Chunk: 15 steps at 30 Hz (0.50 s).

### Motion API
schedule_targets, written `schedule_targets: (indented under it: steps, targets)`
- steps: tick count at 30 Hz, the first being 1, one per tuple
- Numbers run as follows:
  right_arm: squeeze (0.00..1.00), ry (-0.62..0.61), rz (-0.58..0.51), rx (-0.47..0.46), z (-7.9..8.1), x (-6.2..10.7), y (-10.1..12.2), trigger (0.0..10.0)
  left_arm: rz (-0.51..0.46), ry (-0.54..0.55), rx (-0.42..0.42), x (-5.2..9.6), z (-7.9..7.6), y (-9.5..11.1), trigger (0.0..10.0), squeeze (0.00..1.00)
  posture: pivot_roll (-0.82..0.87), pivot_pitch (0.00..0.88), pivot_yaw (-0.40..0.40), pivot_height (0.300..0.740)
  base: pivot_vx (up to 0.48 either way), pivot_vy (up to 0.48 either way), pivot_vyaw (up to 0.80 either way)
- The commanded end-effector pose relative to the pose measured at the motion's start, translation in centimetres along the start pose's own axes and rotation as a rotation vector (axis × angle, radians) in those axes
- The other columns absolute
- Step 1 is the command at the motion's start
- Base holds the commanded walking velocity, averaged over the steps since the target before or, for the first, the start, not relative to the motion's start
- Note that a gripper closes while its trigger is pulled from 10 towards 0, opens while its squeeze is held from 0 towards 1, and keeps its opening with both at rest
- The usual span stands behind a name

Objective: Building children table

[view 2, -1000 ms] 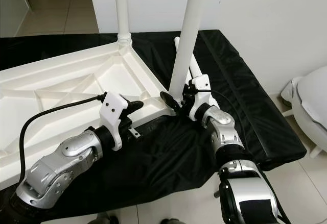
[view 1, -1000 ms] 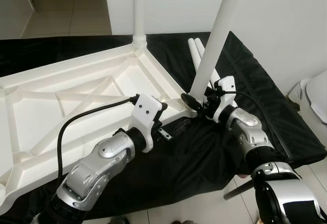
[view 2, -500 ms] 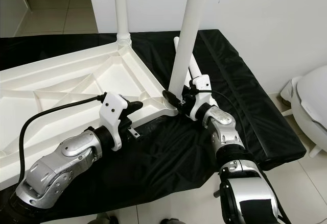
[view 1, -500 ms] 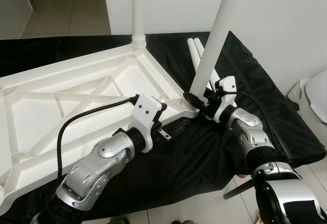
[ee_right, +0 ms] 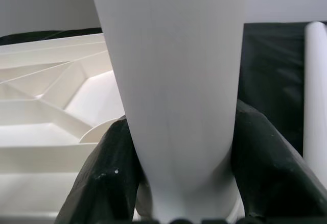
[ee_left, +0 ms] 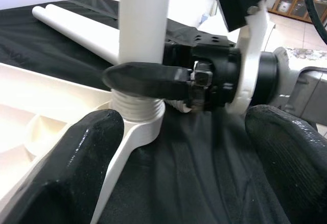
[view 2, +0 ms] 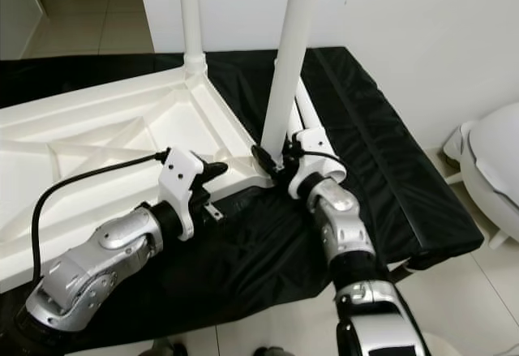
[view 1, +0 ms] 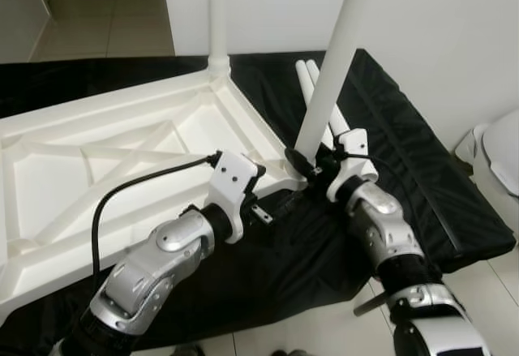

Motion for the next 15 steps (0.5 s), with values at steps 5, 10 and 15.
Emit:
schedule_targets:
  steps: [5,10,15]
  targets:
    - [0.00,-0.170,0.018,-0.052,0.1,0.3,0.1,0.0,0.015,-0.119,-0.003,0.1,-1.2,-0.1,10.0,0.00,0.01,0.105,-0.036,0.740,0.000,0.000,0.00]
    - [0.00,-0.255,0.030,-0.051,0.5,0.5,0.2,0.0,0.016,-0.122,-0.003,0.1,-1.2,-0.2,10.0,0.00,0.01,0.098,-0.037,0.740,0.000,0.000,0.00]
    - [0.00,-0.448,0.080,-0.008,1.0,1.0,0.3,0.0,0.017,-0.130,-0.006,0.0,-1.4,-0.2,10.0,0.00,0.01,0.089,-0.041,0.740,0.000,0.000,0.00]
Point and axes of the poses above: a point about 5 cm out from each wrist's last joint towards the gripper, its own x axis pointing back from the gripper into the wrist, its own y axis along the axis of the wrist's last joint, z = x × y, the point moved 1 cm from there along -x, pointing out of the wrist towards the gripper, and after that the axes turned 6 degrees about x, right-handed, at the moved point
